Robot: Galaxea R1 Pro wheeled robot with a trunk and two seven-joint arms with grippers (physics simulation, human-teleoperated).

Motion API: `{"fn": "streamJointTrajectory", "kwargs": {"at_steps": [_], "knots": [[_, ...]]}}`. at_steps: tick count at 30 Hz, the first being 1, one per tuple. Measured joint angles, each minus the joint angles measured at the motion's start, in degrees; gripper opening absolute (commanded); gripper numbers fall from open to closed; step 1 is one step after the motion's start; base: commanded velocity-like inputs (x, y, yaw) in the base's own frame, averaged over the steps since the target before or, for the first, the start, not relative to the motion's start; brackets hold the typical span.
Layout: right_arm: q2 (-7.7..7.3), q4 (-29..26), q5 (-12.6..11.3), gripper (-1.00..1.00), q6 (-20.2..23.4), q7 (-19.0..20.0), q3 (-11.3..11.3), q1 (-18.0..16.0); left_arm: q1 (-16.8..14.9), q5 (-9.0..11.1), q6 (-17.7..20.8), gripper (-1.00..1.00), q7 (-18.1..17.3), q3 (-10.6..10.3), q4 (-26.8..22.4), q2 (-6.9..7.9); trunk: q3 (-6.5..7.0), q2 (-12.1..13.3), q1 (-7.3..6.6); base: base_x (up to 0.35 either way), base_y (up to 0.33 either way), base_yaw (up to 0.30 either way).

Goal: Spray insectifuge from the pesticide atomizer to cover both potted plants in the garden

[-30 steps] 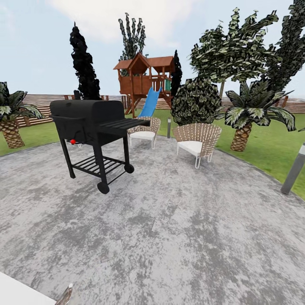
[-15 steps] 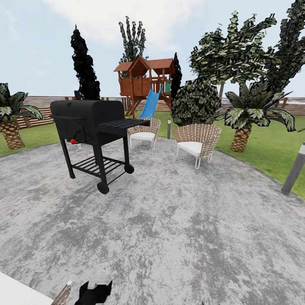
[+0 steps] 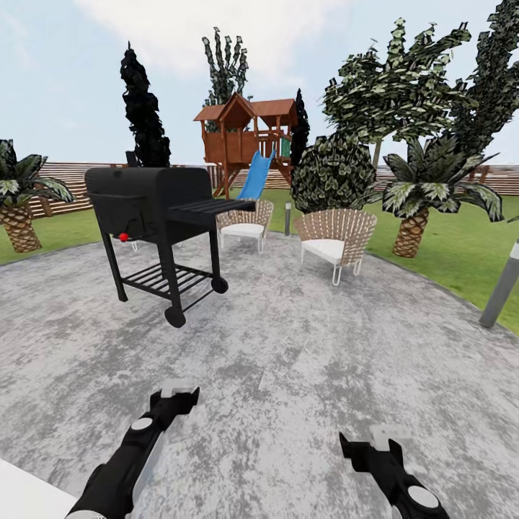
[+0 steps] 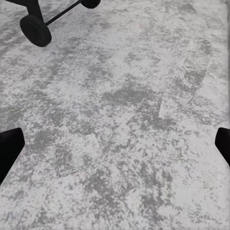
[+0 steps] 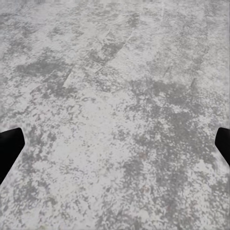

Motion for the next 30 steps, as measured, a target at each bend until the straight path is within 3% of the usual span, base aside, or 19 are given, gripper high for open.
{"fn": "streamJointTrajectory", "kwargs": {"at_steps": [9,30], "knots": [[-0.03,-0.7,0.2,1.00,0.3,0.0,0.1,0.0,0.4,-0.2,0.4,1.00,-0.2,-1.4,-1.1,0.25,-1.62,-3.6,1.98,0.000,0.000,0.000],[-0.11,-1.2,0.2,1.00,0.4,0.0,0.0,0.0,0.6,-0.1,0.3,1.00,-0.2,-1.5,-1.1,0.22,-5.39,-12.0,6.59,0.000,0.000,0.000]]}}
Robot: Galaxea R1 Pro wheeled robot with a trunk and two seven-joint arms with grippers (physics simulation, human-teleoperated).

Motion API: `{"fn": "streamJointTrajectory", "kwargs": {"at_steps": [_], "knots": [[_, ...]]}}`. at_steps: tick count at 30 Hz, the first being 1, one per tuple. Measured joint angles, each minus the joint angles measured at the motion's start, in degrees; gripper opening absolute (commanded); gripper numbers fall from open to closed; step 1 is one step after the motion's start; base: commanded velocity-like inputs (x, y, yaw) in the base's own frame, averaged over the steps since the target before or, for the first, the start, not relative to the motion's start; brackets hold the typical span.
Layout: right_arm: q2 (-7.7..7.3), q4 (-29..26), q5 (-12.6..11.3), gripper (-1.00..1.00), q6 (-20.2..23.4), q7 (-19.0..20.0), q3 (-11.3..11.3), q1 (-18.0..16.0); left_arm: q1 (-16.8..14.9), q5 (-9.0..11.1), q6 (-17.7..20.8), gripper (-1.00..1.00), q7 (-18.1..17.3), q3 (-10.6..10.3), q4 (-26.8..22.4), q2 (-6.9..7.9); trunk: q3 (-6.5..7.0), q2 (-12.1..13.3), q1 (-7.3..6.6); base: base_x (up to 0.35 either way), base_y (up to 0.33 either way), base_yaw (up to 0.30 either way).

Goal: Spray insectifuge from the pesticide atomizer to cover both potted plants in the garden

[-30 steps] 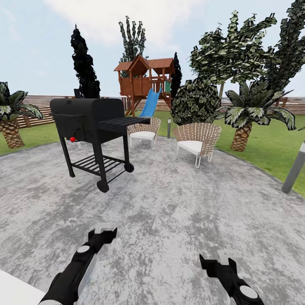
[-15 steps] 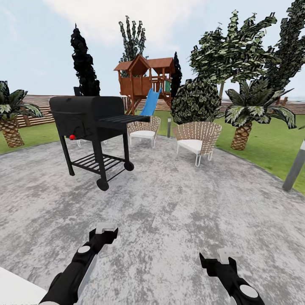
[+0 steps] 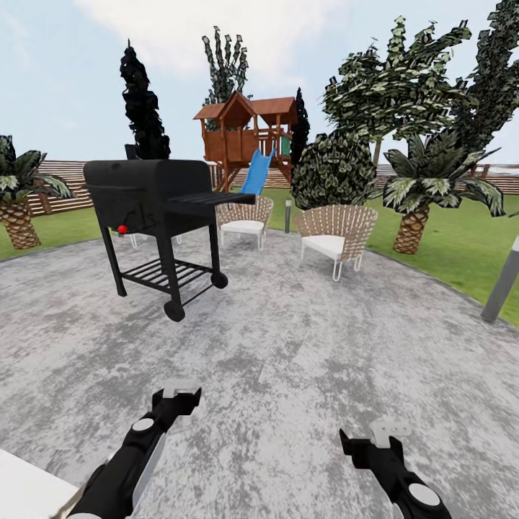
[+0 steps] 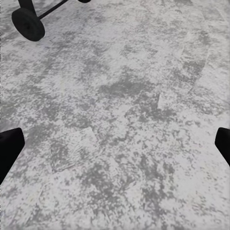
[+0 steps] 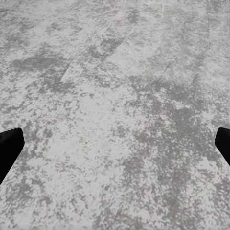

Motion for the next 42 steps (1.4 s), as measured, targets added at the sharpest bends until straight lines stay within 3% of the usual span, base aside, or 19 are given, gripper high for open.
{"fn": "streamJointTrajectory", "kwargs": {"at_steps": [3,7,11,16,25,42], "knots": [[0.00,-0.7,0.1,1.00,1.0,0.0,0.0,0.0,0.0,0.1,0.0,1.00,0.0,0.0,0.0,0.10,-0.54,-1.2,0.66,0.000,0.000,0.000],[0.00,-1.1,0.2,1.00,8.1,0.0,0.0,0.0,0.7,0.2,0.0,1.00,-0.1,0.1,0.0,0.13,-1.26,-2.8,1.54,0.000,0.000,0.000],[0.00,-1.1,0.2,1.00,9.8,0.0,-0.2,0.0,1.1,0.2,0.0,1.00,-0.1,0.1,0.0,0.13,-1.98,-4.4,2.42,0.000,0.000,0.000],[0.00,-1.1,0.2,1.00,10.2,0.0,-0.5,0.0,1.1,0.2,0.0,1.00,0.0,0.1,0.0,0.15,-2.87,-6.4,3.52,0.000,0.000,0.000],[0.00,-1.1,0.3,1.00,10.2,-0.1,-0.6,0.0,1.2,0.1,0.0,1.00,0.0,0.0,-0.1,0.17,-2.88,-6.4,3.51,0.026,-0.003,0.000],[0.35,-1.0,0.3,1.00,10.2,-0.3,-0.4,0.0,1.2,0.2,0.0,1.00,0.1,0.0,-0.1,0.14,-3.75,-6.4,3.49,0.272,-0.208,0.179]]}}
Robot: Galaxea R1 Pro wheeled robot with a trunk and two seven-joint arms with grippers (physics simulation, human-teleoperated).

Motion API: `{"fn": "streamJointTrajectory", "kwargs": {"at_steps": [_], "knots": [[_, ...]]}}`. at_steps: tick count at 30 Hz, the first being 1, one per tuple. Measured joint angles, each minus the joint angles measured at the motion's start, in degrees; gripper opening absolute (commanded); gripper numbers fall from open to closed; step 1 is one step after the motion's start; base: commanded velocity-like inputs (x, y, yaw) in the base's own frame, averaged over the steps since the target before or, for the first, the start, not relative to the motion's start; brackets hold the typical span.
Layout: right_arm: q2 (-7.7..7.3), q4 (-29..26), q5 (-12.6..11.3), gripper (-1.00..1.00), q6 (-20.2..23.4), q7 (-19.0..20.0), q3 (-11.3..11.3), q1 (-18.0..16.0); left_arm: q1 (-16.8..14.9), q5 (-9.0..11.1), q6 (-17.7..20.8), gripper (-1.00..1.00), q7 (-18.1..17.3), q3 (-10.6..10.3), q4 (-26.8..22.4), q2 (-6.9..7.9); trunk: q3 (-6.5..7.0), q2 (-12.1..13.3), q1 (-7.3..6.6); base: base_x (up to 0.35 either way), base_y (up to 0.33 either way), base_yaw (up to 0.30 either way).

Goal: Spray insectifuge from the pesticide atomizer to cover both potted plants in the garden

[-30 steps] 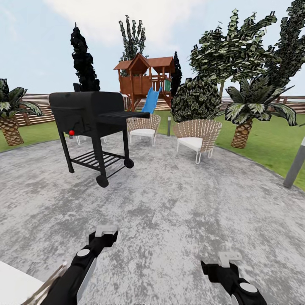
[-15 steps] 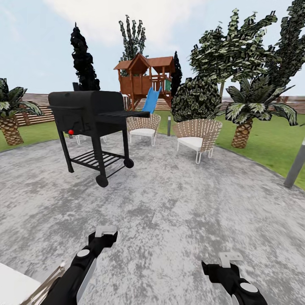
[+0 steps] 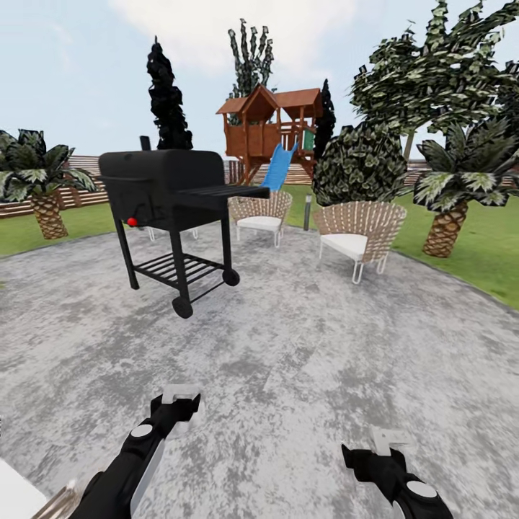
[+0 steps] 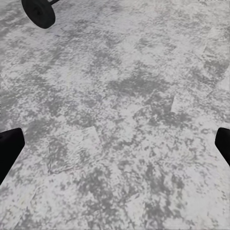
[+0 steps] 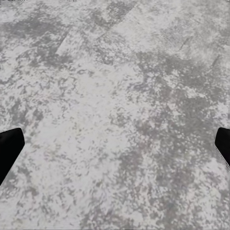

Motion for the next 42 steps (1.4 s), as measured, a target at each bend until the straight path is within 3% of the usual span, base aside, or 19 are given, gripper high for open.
{"fn": "streamJointTrajectory", "kwargs": {"at_steps": [22,42], "knots": [[0.07,0.0,0.1,1.00,0.0,0.0,0.4,0.0,0.0,0.0,0.0,1.00,-0.1,0.1,0.0,0.00,-1.39,0.0,-0.01,0.291,-0.204,0.204],[0.12,0.0,0.1,1.00,0.0,0.0,0.5,0.0,0.0,0.1,0.1,1.00,-0.3,0.1,0.0,-0.01,-2.67,0.0,-0.01,0.341,-0.040,0.204]]}}
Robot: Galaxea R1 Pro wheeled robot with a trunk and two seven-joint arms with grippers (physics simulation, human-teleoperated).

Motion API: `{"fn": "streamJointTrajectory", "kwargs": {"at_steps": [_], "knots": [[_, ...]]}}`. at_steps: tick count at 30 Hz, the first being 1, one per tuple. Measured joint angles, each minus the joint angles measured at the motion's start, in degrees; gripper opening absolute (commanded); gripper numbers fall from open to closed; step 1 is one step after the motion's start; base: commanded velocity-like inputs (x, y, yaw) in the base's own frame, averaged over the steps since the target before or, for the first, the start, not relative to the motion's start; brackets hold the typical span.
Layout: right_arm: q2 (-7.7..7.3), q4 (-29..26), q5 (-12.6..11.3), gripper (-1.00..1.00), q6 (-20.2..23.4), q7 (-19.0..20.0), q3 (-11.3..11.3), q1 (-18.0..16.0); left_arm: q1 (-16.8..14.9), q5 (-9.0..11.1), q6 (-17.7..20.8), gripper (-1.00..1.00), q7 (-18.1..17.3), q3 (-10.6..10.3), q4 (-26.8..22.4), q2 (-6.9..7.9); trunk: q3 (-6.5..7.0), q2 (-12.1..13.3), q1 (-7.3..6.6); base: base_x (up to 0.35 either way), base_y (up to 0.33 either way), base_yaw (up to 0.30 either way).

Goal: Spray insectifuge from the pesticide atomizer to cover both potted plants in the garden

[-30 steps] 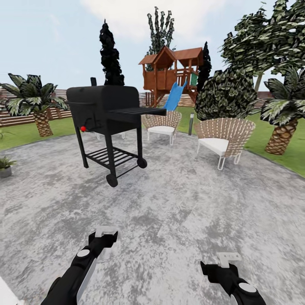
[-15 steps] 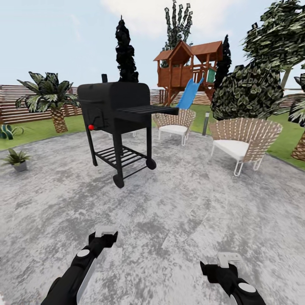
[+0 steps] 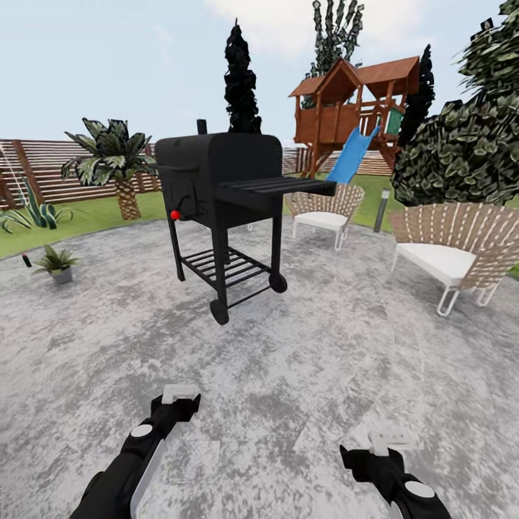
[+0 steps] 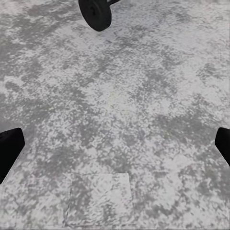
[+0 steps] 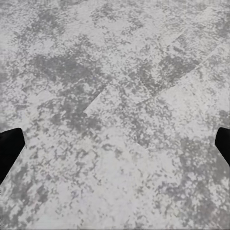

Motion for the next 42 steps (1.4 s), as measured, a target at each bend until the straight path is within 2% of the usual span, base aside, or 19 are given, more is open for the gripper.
{"fn": "streamJointTrajectory", "kwargs": {"at_steps": [32,42], "knots": [[-0.04,0.1,0.0,1.00,0.0,-0.1,-0.1,0.0,0.0,0.0,-0.1,1.00,0.0,0.0,0.0,0.01,-2.04,0.0,0.00,0.341,-0.026,0.204],[-0.04,0.1,0.0,1.00,0.0,-0.1,-0.2,0.0,0.0,0.0,0.0,1.00,0.0,0.0,0.0,-0.08,-2.68,0.0,0.04,0.064,-0.002,0.204]]}}
